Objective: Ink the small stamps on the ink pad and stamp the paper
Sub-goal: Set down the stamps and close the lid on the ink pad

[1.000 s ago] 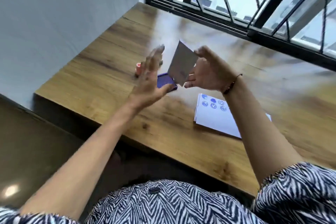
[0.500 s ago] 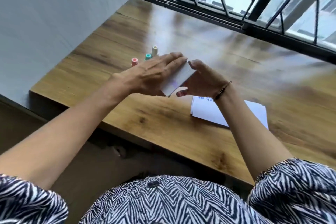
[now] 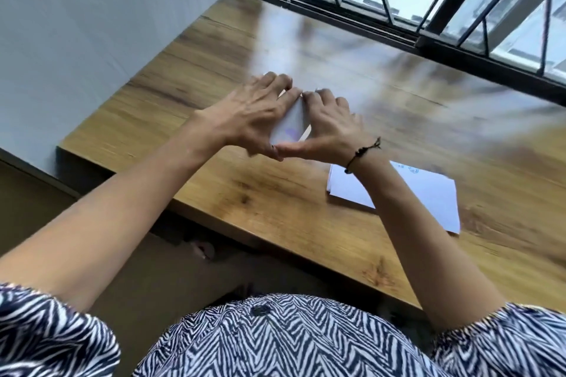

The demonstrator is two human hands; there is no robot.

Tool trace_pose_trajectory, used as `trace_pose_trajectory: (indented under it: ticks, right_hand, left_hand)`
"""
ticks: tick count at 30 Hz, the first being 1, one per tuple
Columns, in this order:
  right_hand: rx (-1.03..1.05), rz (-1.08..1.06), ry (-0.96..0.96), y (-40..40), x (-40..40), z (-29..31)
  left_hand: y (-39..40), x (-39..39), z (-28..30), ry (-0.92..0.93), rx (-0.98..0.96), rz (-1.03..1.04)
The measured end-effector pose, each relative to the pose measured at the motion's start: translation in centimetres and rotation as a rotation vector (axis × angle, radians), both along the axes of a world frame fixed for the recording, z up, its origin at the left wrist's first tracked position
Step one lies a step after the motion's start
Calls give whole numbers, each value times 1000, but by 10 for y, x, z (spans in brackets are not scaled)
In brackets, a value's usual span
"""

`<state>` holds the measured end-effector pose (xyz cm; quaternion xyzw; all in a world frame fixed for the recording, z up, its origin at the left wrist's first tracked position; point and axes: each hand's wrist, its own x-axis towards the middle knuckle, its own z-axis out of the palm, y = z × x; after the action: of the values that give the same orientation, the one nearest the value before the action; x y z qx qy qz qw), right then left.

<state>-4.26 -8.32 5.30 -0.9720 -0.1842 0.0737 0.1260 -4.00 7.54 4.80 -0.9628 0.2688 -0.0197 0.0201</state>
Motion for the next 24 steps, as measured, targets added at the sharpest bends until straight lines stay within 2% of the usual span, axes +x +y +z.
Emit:
trace_pose_trajectory:
  ticks: [3, 6, 10, 12, 17, 24]
  right_hand:
    - [-78, 39, -57, 9, -5, 5]
    - [-67, 10, -52, 10, -4, 8]
    - [-1, -213, -80, 3, -3, -1]
    - [-8, -260, -60, 5, -6, -10]
    - [65, -275, -48, 27, -16, -34]
    - [14, -264, -143, 52, -13, -58]
  left_hand:
    - [5, -1, 5, 31, -33, 13]
    - [14, -3, -3, 51, -88, 39]
    - [26, -29, -23, 84, -488, 244]
    - [24, -46, -38, 80, -635, 378]
    - [12, -57, -64, 80, -709, 511]
    - [10, -46, -79, 24, -811, 641]
